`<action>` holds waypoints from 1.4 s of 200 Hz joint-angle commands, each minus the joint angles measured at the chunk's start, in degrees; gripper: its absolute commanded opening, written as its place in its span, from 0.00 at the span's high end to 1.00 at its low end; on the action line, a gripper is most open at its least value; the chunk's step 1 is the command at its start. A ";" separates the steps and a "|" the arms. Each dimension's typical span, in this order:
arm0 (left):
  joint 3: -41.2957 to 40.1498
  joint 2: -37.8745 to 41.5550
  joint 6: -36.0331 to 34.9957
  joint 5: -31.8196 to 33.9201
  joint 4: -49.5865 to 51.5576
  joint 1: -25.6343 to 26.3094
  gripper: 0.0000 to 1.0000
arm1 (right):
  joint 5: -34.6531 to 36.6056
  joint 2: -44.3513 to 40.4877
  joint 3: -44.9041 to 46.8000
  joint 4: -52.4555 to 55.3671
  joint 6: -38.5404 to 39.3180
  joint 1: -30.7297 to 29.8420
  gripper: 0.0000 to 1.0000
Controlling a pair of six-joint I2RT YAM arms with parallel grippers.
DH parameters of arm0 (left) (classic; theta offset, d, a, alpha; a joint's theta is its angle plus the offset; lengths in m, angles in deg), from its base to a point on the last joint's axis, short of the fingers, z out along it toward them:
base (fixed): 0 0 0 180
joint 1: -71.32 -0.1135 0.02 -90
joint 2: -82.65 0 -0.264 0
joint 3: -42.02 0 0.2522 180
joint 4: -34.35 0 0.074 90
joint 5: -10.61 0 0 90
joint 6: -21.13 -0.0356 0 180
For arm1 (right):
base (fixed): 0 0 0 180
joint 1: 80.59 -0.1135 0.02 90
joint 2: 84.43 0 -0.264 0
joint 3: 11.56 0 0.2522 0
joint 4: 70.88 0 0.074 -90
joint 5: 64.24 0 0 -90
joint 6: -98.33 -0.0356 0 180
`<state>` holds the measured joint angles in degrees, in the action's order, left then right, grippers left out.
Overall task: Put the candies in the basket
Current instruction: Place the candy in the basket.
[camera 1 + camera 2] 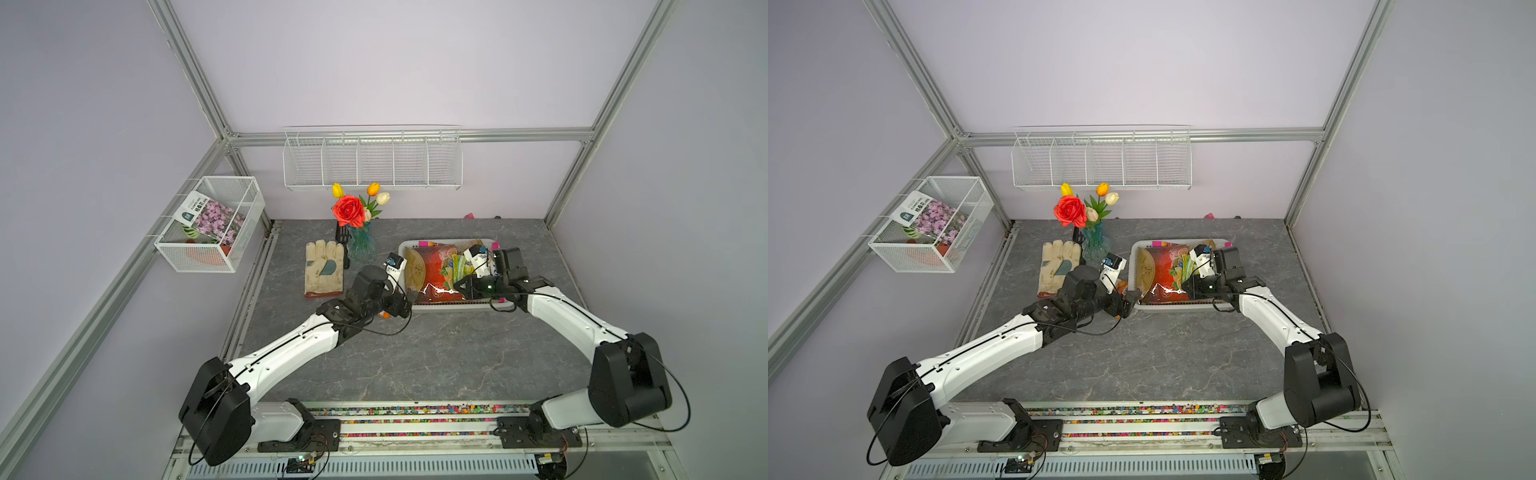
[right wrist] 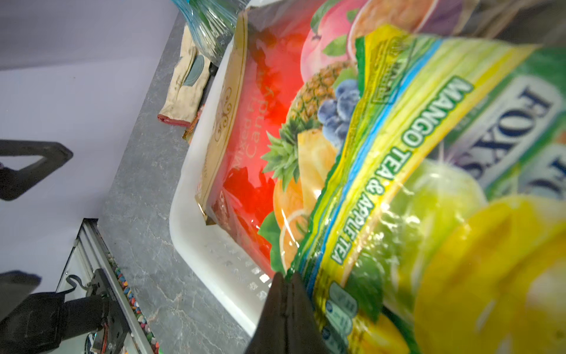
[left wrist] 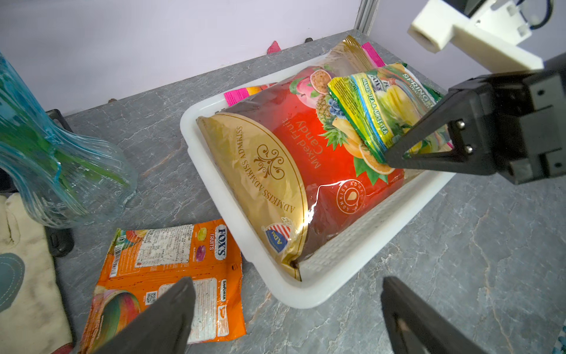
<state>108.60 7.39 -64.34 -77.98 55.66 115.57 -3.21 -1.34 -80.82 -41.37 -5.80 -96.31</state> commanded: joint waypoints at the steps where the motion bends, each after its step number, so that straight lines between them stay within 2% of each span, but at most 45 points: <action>1: 0.88 -1.15 1.31 -0.93 -0.93 -0.20 0.03 | -0.30 -3.41 1.20 0.95 1.90 -0.05 0.74; 7: 1.01 -1.19 1.49 -1.00 -1.07 -0.13 0.03 | 0.16 -4.07 0.96 1.40 2.16 -0.10 0.70; 30: 1.30 -1.72 1.87 -1.10 -1.22 -0.15 0.03 | -0.04 -5.88 -1.78 4.13 2.88 0.33 0.69; 66: 2.48 -2.51 3.06 1.01 -0.32 -0.26 0.02 | 0.17 -7.65 -5.55 6.06 0.69 2.19 0.62; 74: 3.44 -2.90 4.11 1.63 1.21 -0.42 0.01 | 3.69 -8.12 -6.24 6.99 -1.63 2.89 0.61; 88: 5.76 -4.06 6.35 1.54 4.54 -1.15 0.00 | 13.98 -8.63 -7.39 10.36 -5.33 4.49 0.59; 98: 7.41 -5.08 8.36 1.47 6.83 -1.76 0.00 | 16.89 -8.64 -7.53 12.64 -6.74 6.82 0.58; 118: 10.35 -7.16 9.76 -0.41 10.22 -2.56 0.00 | 15.70 -8.52 -6.00 13.43 -8.76 12.44 0.56; 132: 12.97 -8.41 10.34 -3.76 12.30 -2.85 0.00 | 11.55 -8.06 -4.35 12.82 -9.89 15.88 0.52; 161: 15.59 -10.46 11.40 -8.37 13.25 -2.93 0.00 | 6.05 -5.89 -2.38 12.34 -9.47 18.88 0.34; 197: 14.63 -11.31 11.34 -13.25 10.61 -2.94 0.00 | -1.82 -1.39 -1.23 10.25 -9.63 19.86 0.34; 254: 13.80 -10.78 12.19 -9.00 10.91 -2.90 0.00 | 2.95 -2.06 -2.54 13.15 -7.72 19.86 0.34; 280: 14.06 -10.95 12.26 -8.36 10.90 -2.94 0.00 | 8.30 -3.51 -3.46 14.32 -7.58 19.94 0.33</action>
<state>122.74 -3.19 -52.78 -87.55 66.46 112.77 0.09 -2.50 -82.86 -29.31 -14.52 -76.75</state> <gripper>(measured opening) 0.999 0.665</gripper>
